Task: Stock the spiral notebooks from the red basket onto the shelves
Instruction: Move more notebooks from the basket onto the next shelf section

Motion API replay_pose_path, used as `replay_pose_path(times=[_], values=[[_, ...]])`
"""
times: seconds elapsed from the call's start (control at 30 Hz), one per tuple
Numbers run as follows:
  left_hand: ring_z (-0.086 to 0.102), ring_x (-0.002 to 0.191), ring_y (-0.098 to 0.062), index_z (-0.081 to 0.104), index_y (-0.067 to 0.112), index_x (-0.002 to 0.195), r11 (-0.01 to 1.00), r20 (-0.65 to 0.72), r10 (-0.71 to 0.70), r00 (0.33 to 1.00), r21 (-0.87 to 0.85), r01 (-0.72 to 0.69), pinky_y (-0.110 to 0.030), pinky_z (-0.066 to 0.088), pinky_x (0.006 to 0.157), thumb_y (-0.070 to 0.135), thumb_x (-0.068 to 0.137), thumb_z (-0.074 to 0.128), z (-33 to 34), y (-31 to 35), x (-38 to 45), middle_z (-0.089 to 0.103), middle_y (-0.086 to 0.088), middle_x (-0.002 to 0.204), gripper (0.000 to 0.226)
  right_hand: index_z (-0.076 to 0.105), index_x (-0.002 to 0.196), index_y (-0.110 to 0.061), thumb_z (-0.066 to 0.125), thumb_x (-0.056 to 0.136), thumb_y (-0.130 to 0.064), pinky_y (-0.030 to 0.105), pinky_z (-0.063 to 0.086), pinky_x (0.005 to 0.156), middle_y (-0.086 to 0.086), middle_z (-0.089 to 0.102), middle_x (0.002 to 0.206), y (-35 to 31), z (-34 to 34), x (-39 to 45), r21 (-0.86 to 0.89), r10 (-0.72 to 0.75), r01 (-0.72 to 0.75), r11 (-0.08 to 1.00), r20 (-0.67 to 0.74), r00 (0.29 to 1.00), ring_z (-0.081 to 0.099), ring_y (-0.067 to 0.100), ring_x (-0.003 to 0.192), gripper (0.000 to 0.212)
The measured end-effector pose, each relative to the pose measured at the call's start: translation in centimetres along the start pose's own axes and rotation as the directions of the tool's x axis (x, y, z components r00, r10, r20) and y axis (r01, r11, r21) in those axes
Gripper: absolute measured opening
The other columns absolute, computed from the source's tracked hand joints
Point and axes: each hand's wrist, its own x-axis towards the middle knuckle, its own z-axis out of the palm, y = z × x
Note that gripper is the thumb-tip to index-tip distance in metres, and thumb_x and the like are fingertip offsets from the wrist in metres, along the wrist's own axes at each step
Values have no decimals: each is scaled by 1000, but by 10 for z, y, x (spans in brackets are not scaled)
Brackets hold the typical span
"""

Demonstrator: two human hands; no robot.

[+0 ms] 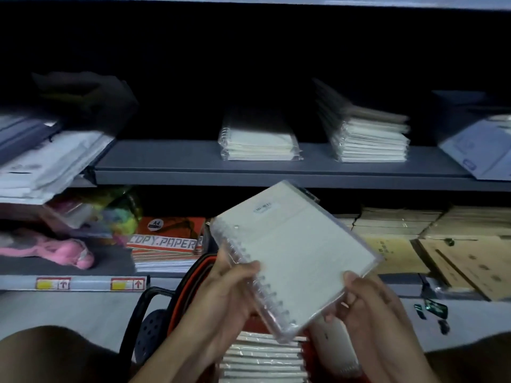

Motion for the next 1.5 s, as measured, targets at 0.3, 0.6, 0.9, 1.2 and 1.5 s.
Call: replay_pose_path(times=[0.3, 0.6, 0.9, 1.2, 1.5], values=[[60, 127, -27, 42, 34, 148, 943, 57, 84, 995, 318, -98, -43, 51, 103, 16, 96, 57, -8, 51, 5, 62, -3, 139, 56, 69, 119, -14, 70, 73, -14, 41, 62, 53, 27, 73, 100, -24, 7, 6, -124, 114, -97, 988, 132, 985, 68, 36, 57, 46], [63, 121, -37, 25, 44, 153, 889, 214, -1, 977, 448, -98, -60, 53, 90, 11, 101, 50, -13, 76, -7, 61, -6, 141, 66, 64, 125, -21, 62, 78, -5, 34, 61, 55, 21, 75, 107, -5, 16, 9, -75, -81, 86, 994, 58, 995, 72, 37, 61, 50], [66, 108, -32, 53, 19, 142, 888, -13, 266, 964, 392, -240, -35, 60, 69, 4, 91, 56, -20, 62, 18, 67, -11, 131, 53, 61, 135, -27, 65, 82, -15, 37, 62, 60, 17, 77, 90, -3, 35, 34, -218, -214, 207, 954, -11, 977, 71, 32, 62, 54], [72, 95, -22, 56, 18, 139, 861, -60, 340, 939, 420, -285, -30, 57, 59, 8, 96, 54, 1, 105, 66, 71, -4, 125, 44, 60, 136, -26, 60, 95, -18, 38, 61, 72, 7, 76, 107, -36, 66, 87, -280, -320, 328, 902, 76, 944, 74, 29, 71, 42], [74, 94, -22, 59, 4, 132, 875, -234, 328, 915, 441, -200, -29, 60, 64, 11, 98, 59, 6, 156, 143, 72, -14, 119, 34, 51, 139, -4, 61, 98, -15, 26, 62, 70, 9, 69, 118, -73, 105, 180, -215, -118, 128, 968, 61, 991, 77, 26, 76, 43]])
